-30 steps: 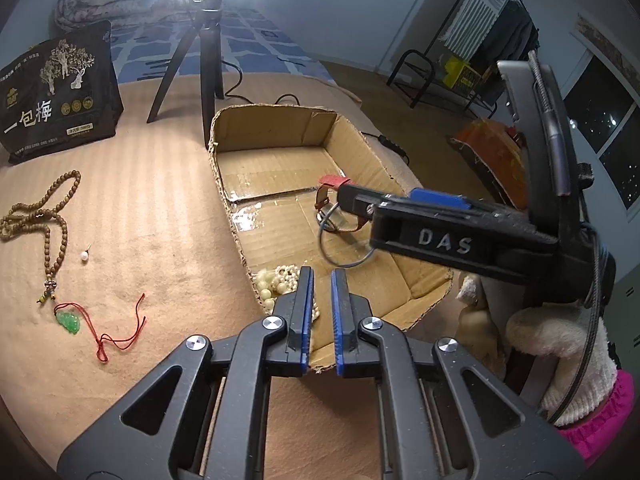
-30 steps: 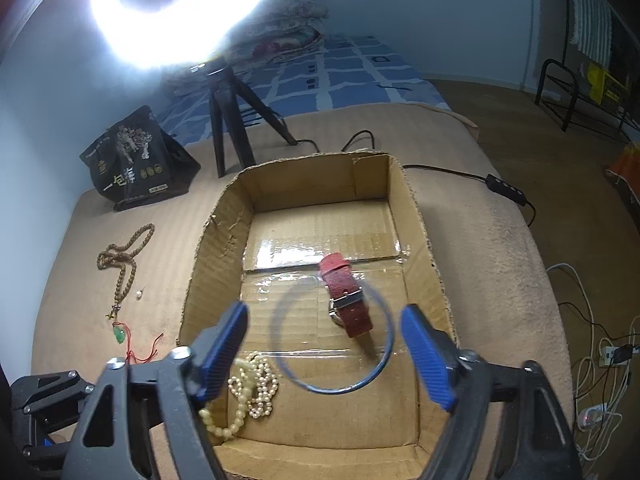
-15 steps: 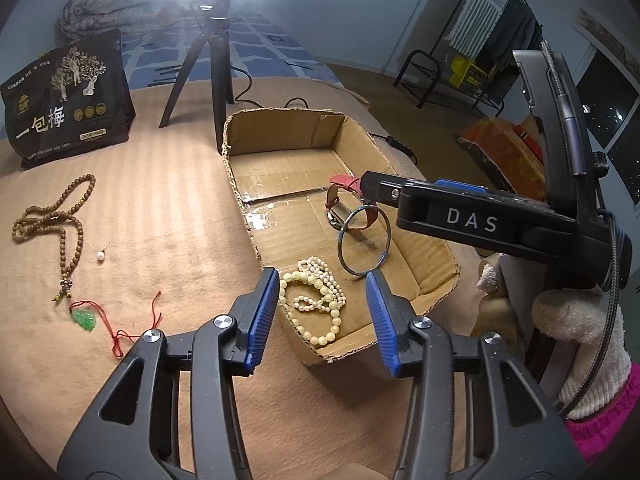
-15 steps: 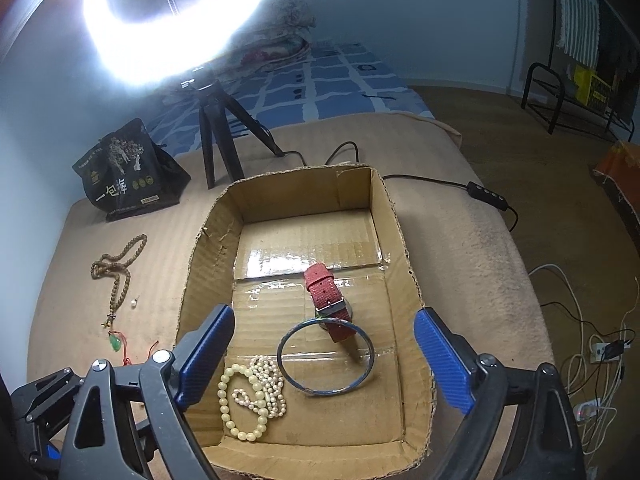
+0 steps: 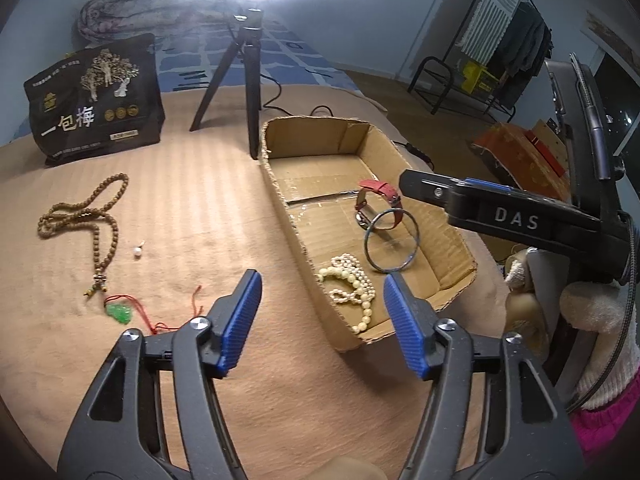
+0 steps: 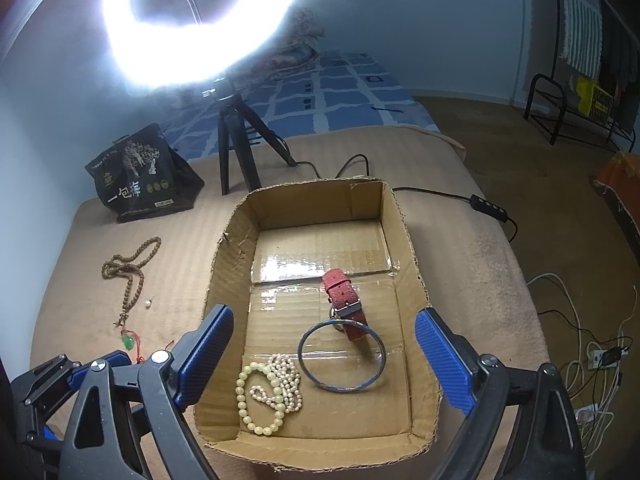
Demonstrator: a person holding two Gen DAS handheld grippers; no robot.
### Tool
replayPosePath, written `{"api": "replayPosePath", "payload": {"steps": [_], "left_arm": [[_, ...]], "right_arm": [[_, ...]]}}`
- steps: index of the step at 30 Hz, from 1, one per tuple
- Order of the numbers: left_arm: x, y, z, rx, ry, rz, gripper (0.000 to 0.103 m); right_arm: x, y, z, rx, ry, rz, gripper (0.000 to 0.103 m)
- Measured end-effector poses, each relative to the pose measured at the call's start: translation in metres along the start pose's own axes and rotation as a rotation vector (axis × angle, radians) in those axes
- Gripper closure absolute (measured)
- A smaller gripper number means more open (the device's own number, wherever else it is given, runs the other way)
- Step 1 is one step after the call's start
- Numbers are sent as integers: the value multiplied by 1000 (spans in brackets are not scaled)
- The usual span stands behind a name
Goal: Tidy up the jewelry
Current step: 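Open the left tool releasing the bracelet while the right tool drops the bangle into the box, then move the left tool to the green jade pendant and the right tool to a pearl earring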
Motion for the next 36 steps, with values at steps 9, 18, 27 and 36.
{"api": "replayPosePath", "payload": {"steps": [9,18,27,36], "left_arm": [[3,-10,-29,-28,-35,7,36],[8,-25,-71,-61,-91,18,36],[11,-42,-115,-88,-169,45,36],[14,-57,-153,-116,-226,73,36]], "right_arm": [[1,-6,-14,-12,-21,10,9],[6,-10,-37,-39,-72,13,9],[8,-10,-66,-101,-103,13,9],[12,1,-97,-147,-150,-14,9]]}}
Point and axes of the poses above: each gripper's, at about its wrist camera, not at the fingertips, and y roughly the way its jaws point, z to its right, x to its underside, the point moved 3 cm from there along y, roughly the way its jaws point, and after that the axes turned 9 degrees about -z, right-handed, at the moved point
